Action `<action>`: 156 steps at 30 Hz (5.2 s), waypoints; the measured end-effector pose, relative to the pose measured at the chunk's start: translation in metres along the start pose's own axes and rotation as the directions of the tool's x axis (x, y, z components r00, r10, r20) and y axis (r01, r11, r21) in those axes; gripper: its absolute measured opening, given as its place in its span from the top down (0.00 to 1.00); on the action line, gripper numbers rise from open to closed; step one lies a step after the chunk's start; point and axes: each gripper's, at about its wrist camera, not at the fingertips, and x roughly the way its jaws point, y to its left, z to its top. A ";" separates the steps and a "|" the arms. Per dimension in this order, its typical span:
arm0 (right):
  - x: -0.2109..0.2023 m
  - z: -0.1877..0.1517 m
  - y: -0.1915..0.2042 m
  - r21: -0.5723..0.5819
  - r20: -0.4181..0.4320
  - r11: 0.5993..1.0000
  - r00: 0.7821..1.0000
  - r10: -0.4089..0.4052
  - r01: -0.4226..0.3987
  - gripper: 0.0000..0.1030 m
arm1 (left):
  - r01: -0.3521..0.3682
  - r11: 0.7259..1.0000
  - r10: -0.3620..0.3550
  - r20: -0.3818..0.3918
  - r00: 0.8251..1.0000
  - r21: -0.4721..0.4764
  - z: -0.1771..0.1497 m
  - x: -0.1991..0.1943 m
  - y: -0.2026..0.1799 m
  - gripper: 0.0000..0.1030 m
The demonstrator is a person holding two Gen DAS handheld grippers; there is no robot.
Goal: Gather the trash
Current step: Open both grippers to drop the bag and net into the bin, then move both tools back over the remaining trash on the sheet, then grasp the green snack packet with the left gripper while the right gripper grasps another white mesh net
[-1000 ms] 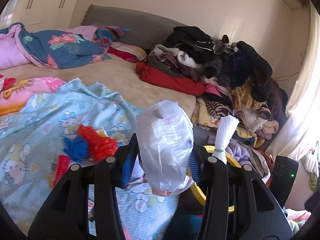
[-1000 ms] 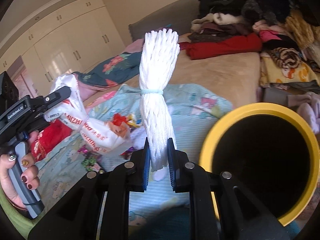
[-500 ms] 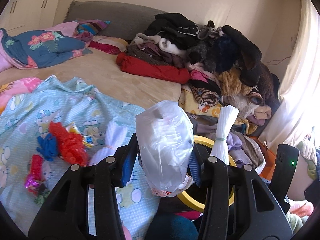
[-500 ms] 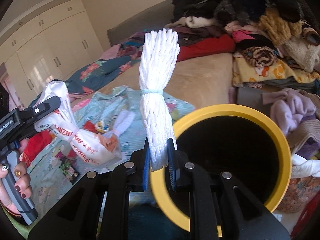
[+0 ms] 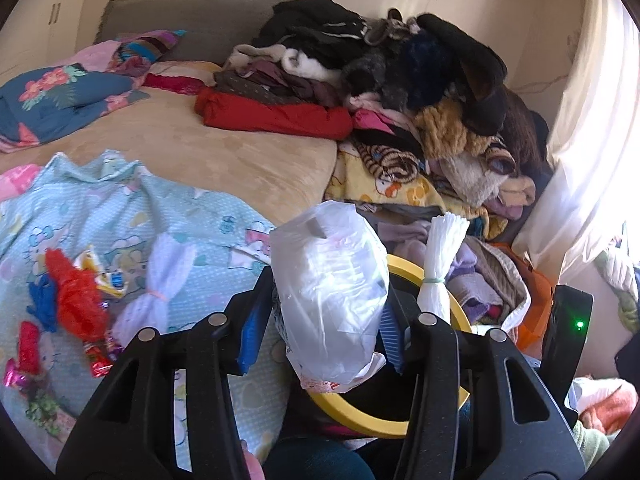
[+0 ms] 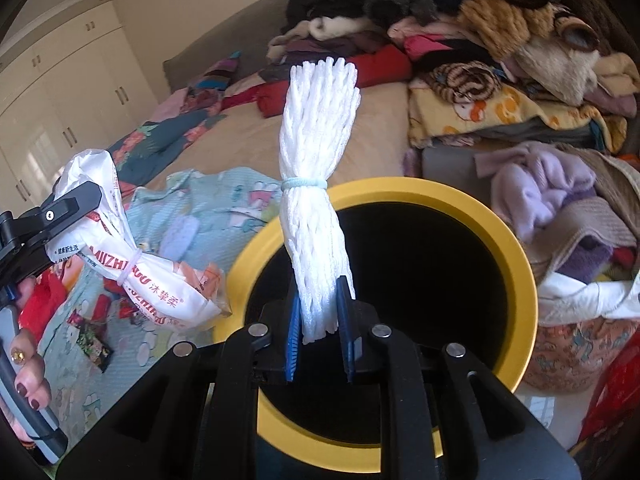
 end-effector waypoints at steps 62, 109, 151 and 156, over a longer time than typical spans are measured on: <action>-0.028 -0.004 0.134 -0.268 0.143 0.957 0.978 0.152 -0.109 0.12 | -0.288 0.939 0.315 0.136 0.939 -0.186 -0.037 -0.102 0.116 0.10; 0.138 -0.005 0.226 -0.251 -0.217 0.947 0.965 0.148 -0.201 0.25 | -0.316 0.870 0.305 -0.090 0.948 -0.380 -0.136 -0.111 0.226 0.28; 0.092 -0.009 0.196 -0.160 -0.175 0.926 0.933 0.313 -0.341 0.86 | -0.181 0.916 0.164 -0.076 0.983 -0.358 -0.126 -0.098 0.188 0.92; 0.080 -0.007 0.190 -0.161 -0.166 0.924 0.933 0.321 -0.346 0.86 | -0.172 0.928 0.164 -0.053 0.985 -0.329 -0.116 -0.102 0.176 0.92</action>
